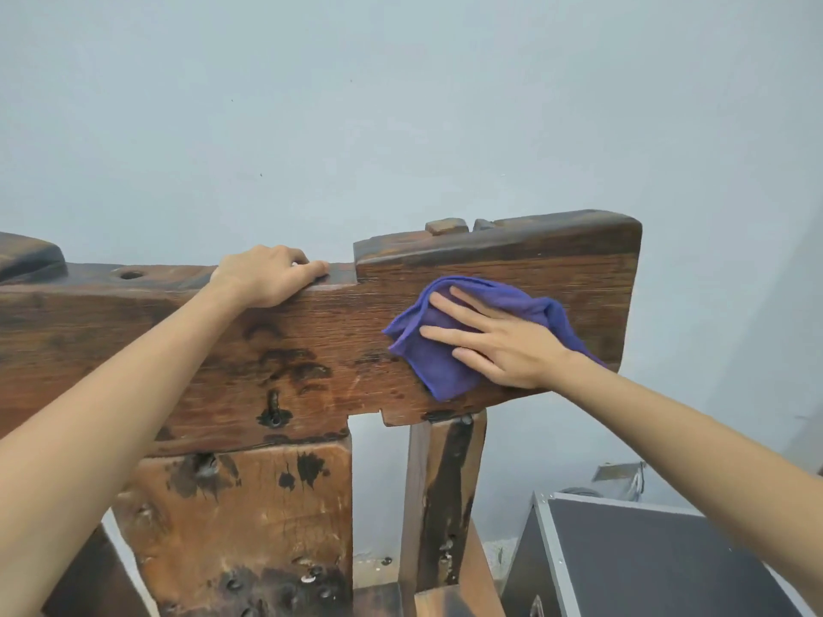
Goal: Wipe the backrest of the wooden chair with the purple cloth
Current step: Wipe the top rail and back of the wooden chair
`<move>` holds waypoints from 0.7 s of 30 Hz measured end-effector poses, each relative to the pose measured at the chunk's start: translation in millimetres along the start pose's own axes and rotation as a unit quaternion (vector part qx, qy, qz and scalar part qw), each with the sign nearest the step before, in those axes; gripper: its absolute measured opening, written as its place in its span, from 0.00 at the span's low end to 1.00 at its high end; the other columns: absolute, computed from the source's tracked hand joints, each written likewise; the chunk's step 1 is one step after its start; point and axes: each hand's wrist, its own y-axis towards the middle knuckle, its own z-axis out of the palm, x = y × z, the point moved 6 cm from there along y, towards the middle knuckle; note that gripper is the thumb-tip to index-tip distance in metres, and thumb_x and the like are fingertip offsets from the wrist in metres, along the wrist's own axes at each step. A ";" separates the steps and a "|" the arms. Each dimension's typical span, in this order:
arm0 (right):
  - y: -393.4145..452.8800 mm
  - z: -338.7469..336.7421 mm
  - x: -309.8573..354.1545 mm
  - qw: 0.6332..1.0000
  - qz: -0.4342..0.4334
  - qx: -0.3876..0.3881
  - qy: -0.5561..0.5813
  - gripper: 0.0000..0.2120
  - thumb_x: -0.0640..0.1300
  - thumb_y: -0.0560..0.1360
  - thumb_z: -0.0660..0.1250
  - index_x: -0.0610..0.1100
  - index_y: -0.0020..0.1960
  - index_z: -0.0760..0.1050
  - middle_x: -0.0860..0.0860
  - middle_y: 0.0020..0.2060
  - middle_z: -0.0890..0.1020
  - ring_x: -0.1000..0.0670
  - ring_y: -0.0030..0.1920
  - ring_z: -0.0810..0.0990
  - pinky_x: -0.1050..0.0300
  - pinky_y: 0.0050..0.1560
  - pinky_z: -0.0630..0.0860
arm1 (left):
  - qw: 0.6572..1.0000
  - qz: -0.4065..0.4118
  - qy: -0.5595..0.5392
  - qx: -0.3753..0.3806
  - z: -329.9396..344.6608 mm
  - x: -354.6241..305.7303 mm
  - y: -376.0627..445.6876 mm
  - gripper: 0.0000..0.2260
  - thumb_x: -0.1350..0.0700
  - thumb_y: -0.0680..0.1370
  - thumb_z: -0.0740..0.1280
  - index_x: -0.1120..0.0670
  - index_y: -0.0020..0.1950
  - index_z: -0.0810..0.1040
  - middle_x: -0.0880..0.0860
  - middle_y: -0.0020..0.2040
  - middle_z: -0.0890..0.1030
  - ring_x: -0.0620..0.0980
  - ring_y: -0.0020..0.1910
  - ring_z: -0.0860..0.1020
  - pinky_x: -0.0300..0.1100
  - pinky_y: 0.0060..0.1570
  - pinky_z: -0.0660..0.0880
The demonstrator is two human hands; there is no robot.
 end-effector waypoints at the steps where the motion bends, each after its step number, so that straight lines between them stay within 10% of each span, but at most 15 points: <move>1: -10.4 3.2 -8.9 1.000 -0.003 0.001 -0.004 0.24 0.50 0.86 0.51 0.57 0.81 0.57 0.50 0.83 0.50 0.49 0.83 0.44 0.54 0.81 0.41 | 1.000 -0.001 0.000 0.000 -0.4 1.1 -0.5 0.29 0.29 0.75 0.50 0.44 0.63 0.78 0.55 0.65 0.80 0.60 0.62 0.76 0.54 0.54 0.71; 7: -84.9 20.3 -81.0 0.932 0.316 -0.157 0.076 0.23 0.42 0.81 0.53 0.37 0.74 0.70 0.36 0.79 0.61 0.45 0.83 0.45 0.52 0.81 0.43 | 0.999 -0.016 -0.005 -0.029 2.1 7.4 0.5 0.27 0.29 0.76 0.51 0.43 0.62 0.78 0.55 0.63 0.81 0.60 0.60 0.78 0.52 0.50 0.72; 12: -108.4 41.2 -71.5 0.668 0.664 -0.276 0.194 0.30 0.49 0.82 0.49 0.39 0.81 0.52 0.36 0.81 0.52 0.40 0.82 0.50 0.45 0.81 0.47 | 0.999 -0.030 -0.011 -0.030 1.4 2.6 -1.4 0.24 0.32 0.75 0.53 0.44 0.56 0.79 0.55 0.57 0.82 0.59 0.52 0.77 0.50 0.44 0.68; 17: -80.2 57.0 -15.2 0.533 0.744 -0.308 0.260 0.28 0.48 0.85 0.47 0.40 0.83 0.46 0.40 0.82 0.46 0.43 0.83 0.44 0.45 0.81 0.42 | 0.999 -0.030 -0.002 -0.037 -0.1 -3.1 -0.2 0.25 0.35 0.75 0.53 0.50 0.54 0.80 0.57 0.54 0.82 0.59 0.48 0.75 0.49 0.44 0.67; 21: -25.3 67.3 44.3 0.511 0.748 -0.302 0.297 0.26 0.47 0.87 0.47 0.42 0.83 0.49 0.40 0.82 0.45 0.43 0.82 0.41 0.45 0.81 0.40 | 0.999 -0.026 0.007 -0.047 -1.9 -6.3 -3.6 0.25 0.37 0.76 0.53 0.53 0.54 0.80 0.58 0.54 0.82 0.60 0.49 0.76 0.49 0.45 0.67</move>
